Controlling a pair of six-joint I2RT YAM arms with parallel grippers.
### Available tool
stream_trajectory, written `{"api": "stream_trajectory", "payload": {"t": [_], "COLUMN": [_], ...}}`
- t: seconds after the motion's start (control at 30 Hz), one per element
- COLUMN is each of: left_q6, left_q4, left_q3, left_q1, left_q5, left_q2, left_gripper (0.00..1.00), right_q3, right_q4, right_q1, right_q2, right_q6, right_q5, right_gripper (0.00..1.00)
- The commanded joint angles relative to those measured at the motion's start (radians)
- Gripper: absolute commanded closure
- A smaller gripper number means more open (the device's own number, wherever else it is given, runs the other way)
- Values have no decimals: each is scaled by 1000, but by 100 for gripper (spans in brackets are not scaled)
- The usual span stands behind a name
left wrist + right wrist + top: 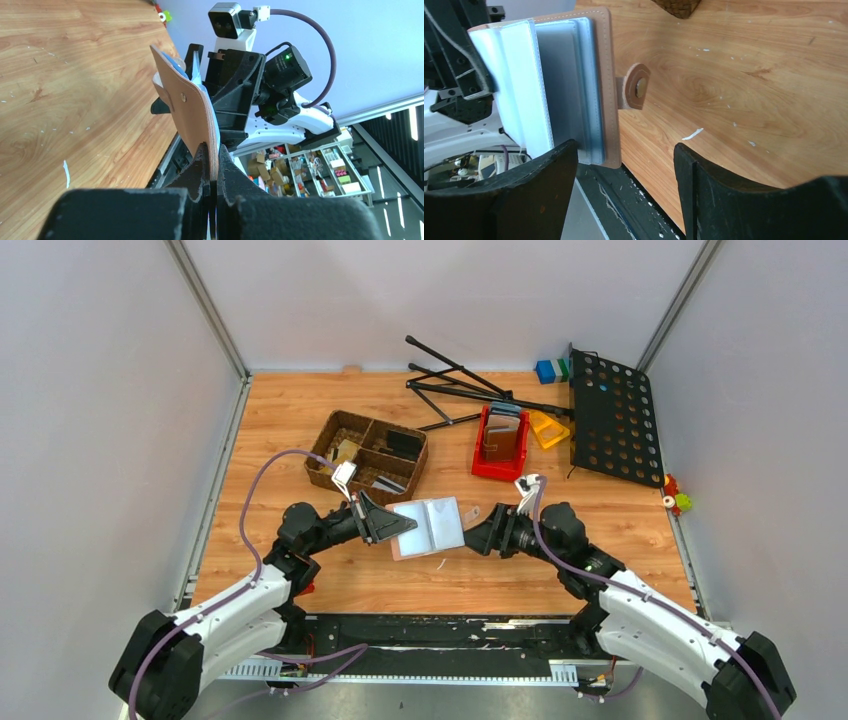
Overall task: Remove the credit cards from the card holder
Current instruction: Remove the credit card from the card holder.
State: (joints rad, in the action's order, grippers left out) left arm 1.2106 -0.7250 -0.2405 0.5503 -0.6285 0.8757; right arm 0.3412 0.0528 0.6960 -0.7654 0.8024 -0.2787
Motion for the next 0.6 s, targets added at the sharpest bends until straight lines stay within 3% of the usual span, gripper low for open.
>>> {"api": "stream_trajectory", "payload": {"t": [0.0,0.23,0.57], "left_q6": [12,6,9], "left_q4": [-74,-76,-122], "left_q3": [-26,-22,-24], "left_q1": [5,9,53], "left_q5": [-16,-14,15], "left_q2": [5,15,64], "left_gripper": [100,100,100], "right_q3": [12,18,69], "right_q4": [143,211,279], "right_q1": [-4,-4,14], "right_q2": [-15,-44,-162], "right_q6": [1,22,46], "right_q5": [-102,-171,-245], "right_gripper": [30,28,15]}}
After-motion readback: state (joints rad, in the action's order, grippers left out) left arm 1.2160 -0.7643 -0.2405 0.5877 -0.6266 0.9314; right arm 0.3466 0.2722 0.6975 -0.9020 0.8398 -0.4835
